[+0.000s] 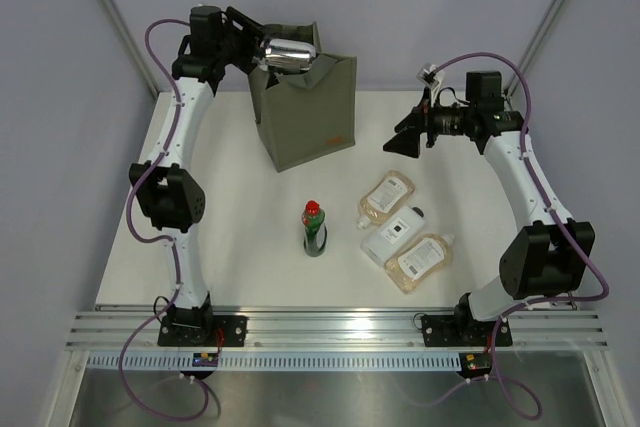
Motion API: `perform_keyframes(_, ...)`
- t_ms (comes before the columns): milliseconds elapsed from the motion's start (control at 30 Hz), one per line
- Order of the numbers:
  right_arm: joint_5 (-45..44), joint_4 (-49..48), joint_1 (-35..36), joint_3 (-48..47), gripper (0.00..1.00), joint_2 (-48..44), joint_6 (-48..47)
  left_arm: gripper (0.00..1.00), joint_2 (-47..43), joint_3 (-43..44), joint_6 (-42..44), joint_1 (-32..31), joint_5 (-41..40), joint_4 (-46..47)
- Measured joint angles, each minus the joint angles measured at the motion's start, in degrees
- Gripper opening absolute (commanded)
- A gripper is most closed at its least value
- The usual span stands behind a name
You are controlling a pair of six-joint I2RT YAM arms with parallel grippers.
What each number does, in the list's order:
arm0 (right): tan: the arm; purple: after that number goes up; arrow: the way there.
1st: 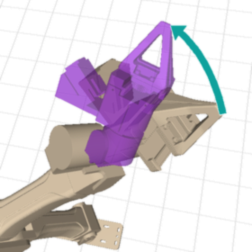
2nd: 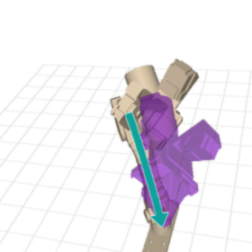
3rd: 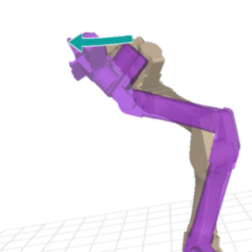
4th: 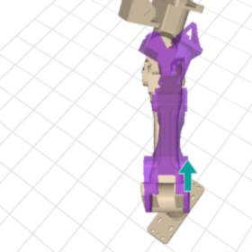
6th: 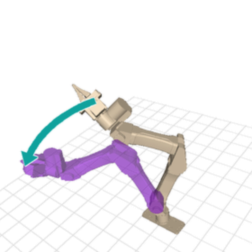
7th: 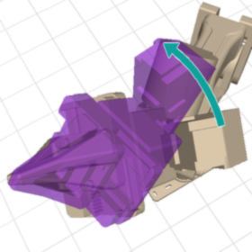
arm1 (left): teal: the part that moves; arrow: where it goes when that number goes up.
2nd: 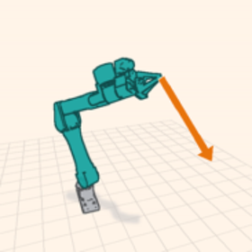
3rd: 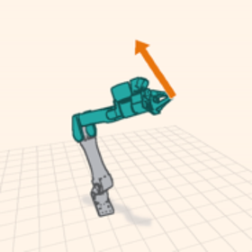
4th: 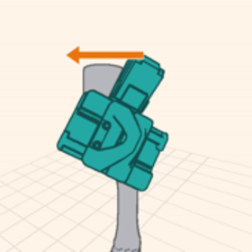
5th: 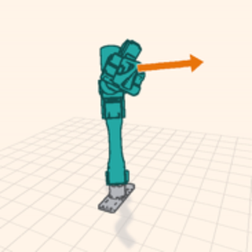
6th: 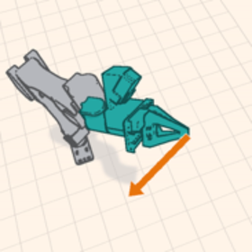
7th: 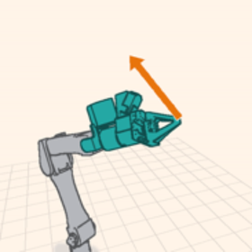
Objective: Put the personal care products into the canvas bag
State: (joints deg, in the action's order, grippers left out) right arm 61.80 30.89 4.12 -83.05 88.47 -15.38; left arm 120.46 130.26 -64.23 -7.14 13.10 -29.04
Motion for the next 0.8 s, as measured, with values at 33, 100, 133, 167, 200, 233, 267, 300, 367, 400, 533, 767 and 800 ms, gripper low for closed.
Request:
perform_keyframes(33, 0.3, 2.3, 0.2, -0.3, 0.99, 0.0, -2.6, 0.7, 0.0, 0.0, 0.7, -0.2, 0.0, 0.2)
perform_keyframes(100, 0.5, 6.7, 1.4, -0.9, 1.0, 0.0, -8.5, 0.76, 0.0, 0.0, 1.5, -0.5, 0.3, 1.0)
perform_keyframes(133, 0.6, 8.8, 2.3, -1.1, 0.99, 0.1, -11.3, 0.82, -0.1, 0.0, 1.8, -0.7, 0.5, 1.6)
perform_keyframes(167, 0.7, 10.8, 3.2, -1.2, 1.0, 0.2, -13.7, 0.89, -0.1, 0.0, 2.3, -0.8, 0.5, 2.1)
perform_keyframes(200, 0.7, 12.3, 4.2, -1.3, 0.99, 0.3, -15.6, 0.96, -0.1, 0.1, 2.7, -0.8, 0.6, 2.3)
perform_keyframes(233, 0.7, 13.8, 5.1, -1.3, 0.99, 0.6, -17.5, 0.98, -0.1, 0.1, 3.1, -0.8, 0.7, 2.4)
perform_keyframes(267, 0.8, 15.0, 6.0, -1.3, 0.99, 0.9, -19.1, 0.98, -0.1, 0.1, 3.5, -0.7, 0.8, 2.6)
perform_keyframes(300, 0.8, 16.0, 6.6, -1.3, 1.0, 1.3, -20.3, 0.98, -0.1, 0.1, 3.9, -0.7, 0.8, 2.8)
perform_keyframes(367, 0.8, 17.5, 7.8, -1.3, 1.0, 2.1, -22.3, 0.98, -0.3, 0.1, 4.9, -0.7, 0.8, 2.8)
perform_keyframes(400, 0.8, 18.2, 8.3, -1.3, 1.0, 2.5, -23.2, 0.98, -0.5, 0.1, 5.5, -0.7, 0.8, 2.8)
perform_keyframes(533, 0.6, 19.1, 10.5, -1.1, 0.99, 3.7, -25.2, 0.98, -1.8, 0.1, 9.2, -0.7, 0.8, 2.6)
perform_keyframes(767, -3.9, 1.2, 19.4, 12.2, 1.0, 3.5, -16.6, 0.99, -14.7, -10.8, 24.4, -0.7, -1.6, 3.5)
perform_keyframes(800, -4.3, -2.3, 20.5, 15.5, 0.99, 3.5, -15.1, 0.99, -18.5, -14.5, 26.9, -0.7, -2.1, 3.4)
